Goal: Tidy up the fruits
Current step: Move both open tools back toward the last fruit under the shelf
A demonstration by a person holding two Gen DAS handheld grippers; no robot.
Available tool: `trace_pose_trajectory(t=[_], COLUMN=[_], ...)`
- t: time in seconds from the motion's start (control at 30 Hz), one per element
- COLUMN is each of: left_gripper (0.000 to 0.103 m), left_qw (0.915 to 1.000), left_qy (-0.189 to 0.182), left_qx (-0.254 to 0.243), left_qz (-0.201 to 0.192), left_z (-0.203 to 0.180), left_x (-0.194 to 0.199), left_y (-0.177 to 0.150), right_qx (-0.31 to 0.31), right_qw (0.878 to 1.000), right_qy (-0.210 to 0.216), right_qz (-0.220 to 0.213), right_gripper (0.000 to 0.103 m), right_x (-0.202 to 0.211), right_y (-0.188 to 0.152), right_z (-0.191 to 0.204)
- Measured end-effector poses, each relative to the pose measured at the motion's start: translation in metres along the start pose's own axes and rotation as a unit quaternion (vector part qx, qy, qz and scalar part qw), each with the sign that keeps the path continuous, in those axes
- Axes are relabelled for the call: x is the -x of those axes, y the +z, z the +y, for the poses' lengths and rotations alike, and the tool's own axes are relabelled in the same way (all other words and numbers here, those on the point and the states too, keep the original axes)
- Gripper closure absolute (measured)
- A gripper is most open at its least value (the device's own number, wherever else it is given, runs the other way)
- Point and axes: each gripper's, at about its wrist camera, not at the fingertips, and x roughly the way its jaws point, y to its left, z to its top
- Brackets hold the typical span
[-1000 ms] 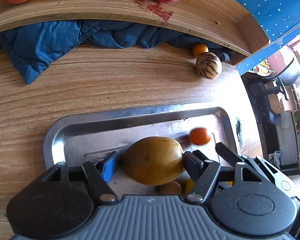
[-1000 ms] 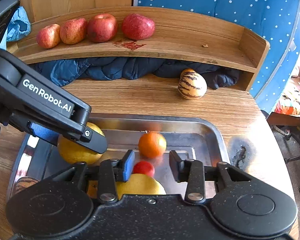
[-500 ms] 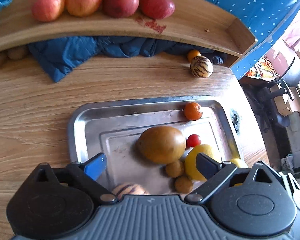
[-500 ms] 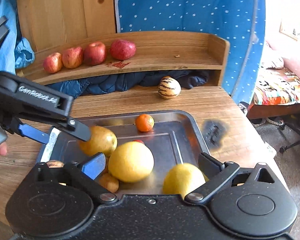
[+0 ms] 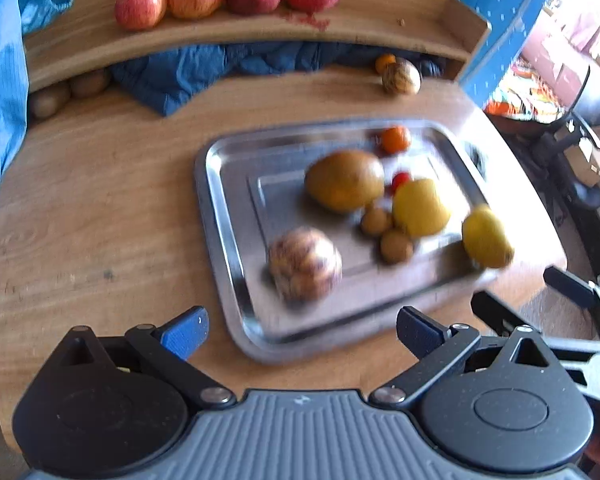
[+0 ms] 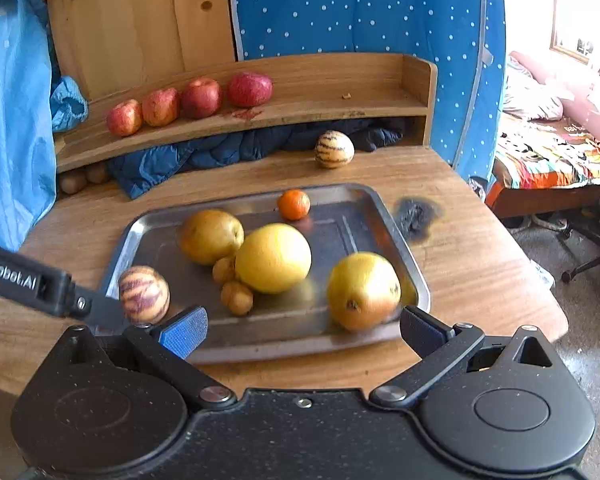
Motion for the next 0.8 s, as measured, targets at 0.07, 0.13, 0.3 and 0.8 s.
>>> trace_pose_trajectory(t=[0.07,0.13,0.3,0.8], left_gripper=[0.001,0.001,0.001,0.001], left_qw=[0.9999,0.9997,0.9991,0.9994], left_qy=[0.0,0.001,0.002,0.002], left_qx=[0.0,-0.005,-0.018,-0.022], left_qz=[0.014,0.023,0.038,0.025], left_z=[-0.003,-0.008,-0.024,-0.045], left_x=[-0.001,-0.002,-0.003,-0.025], left_y=[-0.006,-0.011,-0.014,0.048], right_qx=[0.004,0.006,0.003,-0.035], right_qw=[1.0,1.0,0.999,0.998], right_qy=[0.0,-0.002,-0.016,-0.042], right_qz=[0.006,0.014,0.03,0.013], right_gripper=[0.001,0.001,0.001,0.001], right_x=[0.003,0.005,0.007,-0.018], right_y=[-0.005,-0.008,-0.013,0.014], right_z=[0.0,0.0,-0.007,-0.049])
